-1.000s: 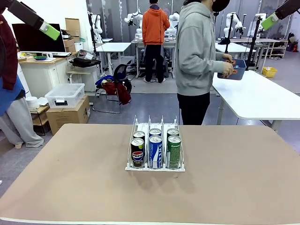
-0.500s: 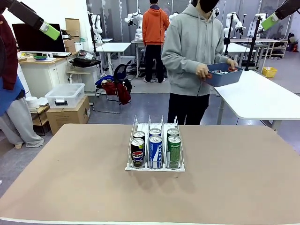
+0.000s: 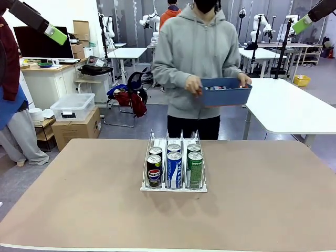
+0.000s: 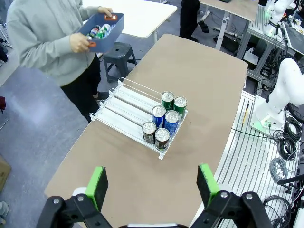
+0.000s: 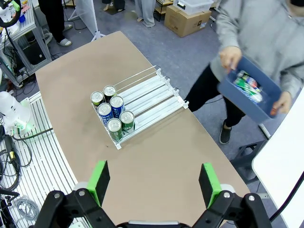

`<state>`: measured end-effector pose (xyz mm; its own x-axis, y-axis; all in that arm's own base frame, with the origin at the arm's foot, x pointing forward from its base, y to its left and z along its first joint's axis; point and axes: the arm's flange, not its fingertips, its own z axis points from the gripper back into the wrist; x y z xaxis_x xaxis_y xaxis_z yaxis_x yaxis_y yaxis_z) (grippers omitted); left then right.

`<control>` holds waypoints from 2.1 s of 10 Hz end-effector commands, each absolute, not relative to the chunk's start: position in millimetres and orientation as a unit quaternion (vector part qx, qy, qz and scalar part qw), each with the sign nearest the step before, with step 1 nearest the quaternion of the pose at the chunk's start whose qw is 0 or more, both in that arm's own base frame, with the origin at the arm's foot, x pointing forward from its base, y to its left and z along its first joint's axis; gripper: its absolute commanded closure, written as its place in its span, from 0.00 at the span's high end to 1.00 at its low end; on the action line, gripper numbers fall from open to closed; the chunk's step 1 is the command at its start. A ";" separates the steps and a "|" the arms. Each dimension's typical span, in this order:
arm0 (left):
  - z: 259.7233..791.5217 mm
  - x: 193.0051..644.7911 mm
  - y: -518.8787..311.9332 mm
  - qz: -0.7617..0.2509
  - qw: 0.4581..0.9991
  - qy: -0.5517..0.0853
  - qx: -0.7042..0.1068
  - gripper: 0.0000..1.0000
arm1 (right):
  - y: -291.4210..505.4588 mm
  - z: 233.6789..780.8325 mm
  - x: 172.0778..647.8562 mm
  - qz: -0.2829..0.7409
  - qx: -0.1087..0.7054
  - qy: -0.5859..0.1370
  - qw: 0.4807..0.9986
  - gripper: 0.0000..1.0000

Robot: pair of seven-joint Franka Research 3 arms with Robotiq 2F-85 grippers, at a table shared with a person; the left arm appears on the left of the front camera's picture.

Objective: Fill the beverage cans into the dispenser.
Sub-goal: Pick up the Pepsi coke handed by the human.

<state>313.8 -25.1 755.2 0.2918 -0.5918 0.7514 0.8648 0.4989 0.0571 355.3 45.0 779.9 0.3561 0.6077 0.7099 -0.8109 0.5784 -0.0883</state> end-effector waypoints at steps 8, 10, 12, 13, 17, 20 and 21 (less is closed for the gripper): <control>754.1 313.4 -25.6 -0.467 0.780 -0.370 -0.191 1.00 | 44.6 779.3 356.1 0.439 0.146 -0.361 0.810 1.00; 754.1 313.4 -25.6 -0.467 0.780 -0.370 -0.191 1.00 | 44.6 779.3 356.1 0.439 0.146 -0.361 0.810 1.00; 754.1 313.4 -25.6 -0.467 0.780 -0.370 -0.191 1.00 | 44.6 779.3 356.1 0.439 0.146 -0.361 0.810 1.00; 754.1 313.4 -25.6 -0.467 0.780 -0.370 -0.191 1.00 | 44.6 779.3 356.1 0.439 0.146 -0.361 0.810 1.00; 754.1 313.4 -25.6 -0.467 0.780 -0.370 -0.191 1.00 | 44.6 779.3 356.1 0.439 0.146 -0.361 0.810 1.00; 754.1 313.4 -25.6 -0.467 0.780 -0.370 -0.191 1.00 | 44.6 779.3 356.1 0.439 0.146 -0.361 0.810 1.00; 754.1 313.4 -25.6 -0.467 0.780 -0.370 -0.191 1.00 | 44.6 779.3 356.1 0.439 0.146 -0.361 0.810 1.00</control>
<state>313.8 -24.9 755.2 0.2923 -0.5918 0.7512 0.8643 0.4997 0.0573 355.3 45.0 779.9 0.3561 0.6077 0.7099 -0.8109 0.5784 -0.0883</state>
